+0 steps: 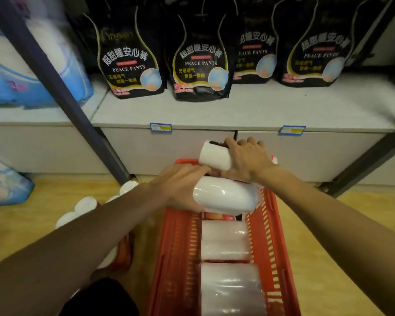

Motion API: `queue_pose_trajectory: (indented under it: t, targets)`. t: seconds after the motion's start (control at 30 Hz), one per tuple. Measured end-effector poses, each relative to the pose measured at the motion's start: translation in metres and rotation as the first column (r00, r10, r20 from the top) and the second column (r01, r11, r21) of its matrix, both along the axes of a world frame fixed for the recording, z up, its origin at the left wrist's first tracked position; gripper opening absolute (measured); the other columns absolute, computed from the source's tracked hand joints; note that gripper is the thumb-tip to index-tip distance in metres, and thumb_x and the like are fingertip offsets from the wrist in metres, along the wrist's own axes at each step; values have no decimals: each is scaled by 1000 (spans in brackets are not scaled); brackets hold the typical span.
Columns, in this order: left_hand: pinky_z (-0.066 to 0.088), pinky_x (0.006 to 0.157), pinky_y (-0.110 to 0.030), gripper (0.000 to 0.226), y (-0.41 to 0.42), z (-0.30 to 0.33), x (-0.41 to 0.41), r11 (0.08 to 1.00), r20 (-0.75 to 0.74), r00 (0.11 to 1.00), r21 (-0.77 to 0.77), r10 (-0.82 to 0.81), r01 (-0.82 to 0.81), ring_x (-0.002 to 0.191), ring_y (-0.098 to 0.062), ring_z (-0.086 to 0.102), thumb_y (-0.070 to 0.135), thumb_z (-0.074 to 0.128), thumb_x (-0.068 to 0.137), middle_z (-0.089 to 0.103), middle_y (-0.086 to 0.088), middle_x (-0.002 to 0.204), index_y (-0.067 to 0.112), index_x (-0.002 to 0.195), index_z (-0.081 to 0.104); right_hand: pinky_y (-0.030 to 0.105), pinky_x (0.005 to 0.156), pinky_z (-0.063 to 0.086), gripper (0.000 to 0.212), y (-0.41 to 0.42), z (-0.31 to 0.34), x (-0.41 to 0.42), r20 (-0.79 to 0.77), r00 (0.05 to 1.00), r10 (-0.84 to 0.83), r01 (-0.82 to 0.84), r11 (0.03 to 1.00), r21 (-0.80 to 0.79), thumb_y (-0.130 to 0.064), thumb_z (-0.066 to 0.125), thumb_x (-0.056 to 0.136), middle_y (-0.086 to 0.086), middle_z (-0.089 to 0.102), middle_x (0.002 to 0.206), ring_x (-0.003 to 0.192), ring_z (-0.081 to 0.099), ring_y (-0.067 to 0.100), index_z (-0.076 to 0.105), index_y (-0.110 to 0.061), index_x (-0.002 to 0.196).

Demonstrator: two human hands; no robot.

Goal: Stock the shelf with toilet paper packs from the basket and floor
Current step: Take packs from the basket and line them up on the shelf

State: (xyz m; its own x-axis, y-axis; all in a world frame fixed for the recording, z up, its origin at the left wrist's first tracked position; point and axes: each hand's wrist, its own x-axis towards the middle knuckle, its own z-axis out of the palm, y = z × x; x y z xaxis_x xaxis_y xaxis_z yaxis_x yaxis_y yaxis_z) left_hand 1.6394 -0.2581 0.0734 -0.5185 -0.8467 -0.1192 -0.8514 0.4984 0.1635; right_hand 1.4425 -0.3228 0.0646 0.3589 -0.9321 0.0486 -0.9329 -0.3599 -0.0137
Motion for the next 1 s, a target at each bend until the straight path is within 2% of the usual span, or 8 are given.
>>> queue_pose_trajectory:
  t: [0.1,0.17,0.33,0.47,0.63,0.77,0.93,1.0]
  targets:
    - [42,94,-33,77,-7,24,15,995,44,999,-92,-28,32,113,-18,55,57,73,64,58,7,125,26,130,48,42,86,36,73,-6,20,4,59,998,-10,10,1000,10,-64,65,70,14,64,113,107,51,33,37,-20,122]
    - [47,87,-37,71,-8,41,28,983,109,990,-154,-87,103,102,-23,61,51,75,60,63,3,115,22,123,56,43,87,37,74,-3,38,6,160,986,-53,45,997,57,-56,69,69,13,63,114,108,51,34,36,-18,122]
    - [51,76,-35,73,-10,101,47,954,188,950,-118,-251,275,91,-20,61,46,80,53,64,3,106,21,117,57,42,81,44,76,9,97,6,351,921,-168,123,982,145,-48,76,63,12,59,108,100,55,36,35,-12,117]
    - [46,81,-33,73,-12,159,51,945,173,939,-89,-296,314,96,-19,59,47,78,56,62,4,109,24,120,51,35,73,33,79,19,156,8,407,900,-159,128,986,103,-43,80,60,10,55,106,98,51,31,40,-8,118]
    - [32,84,-27,77,-14,233,60,946,162,943,-98,-292,310,97,-16,57,47,83,51,62,7,107,24,118,54,37,68,38,82,24,222,19,330,942,-58,72,997,-30,-55,83,52,9,59,94,84,54,32,48,-8,108]
    - [47,77,-29,77,-10,301,72,945,181,942,-117,-281,305,91,-16,61,52,83,45,64,7,103,24,112,56,41,70,44,85,30,286,33,266,964,20,17,991,-136,-68,77,55,10,60,94,79,54,32,45,-9,106]
    - [50,72,-27,82,-8,391,94,944,204,939,-125,-277,306,82,-13,62,57,84,40,65,9,95,28,107,47,46,77,45,75,38,381,46,157,977,145,-109,970,-217,-71,50,72,14,61,101,85,55,34,52,-6,110]
    - [50,71,-27,81,-7,426,103,941,219,936,-140,-276,310,81,-13,62,59,84,39,66,9,94,28,106,51,45,77,46,71,41,416,50,117,976,183,-152,960,-235,-66,55,72,15,61,103,86,56,33,52,-7,112]
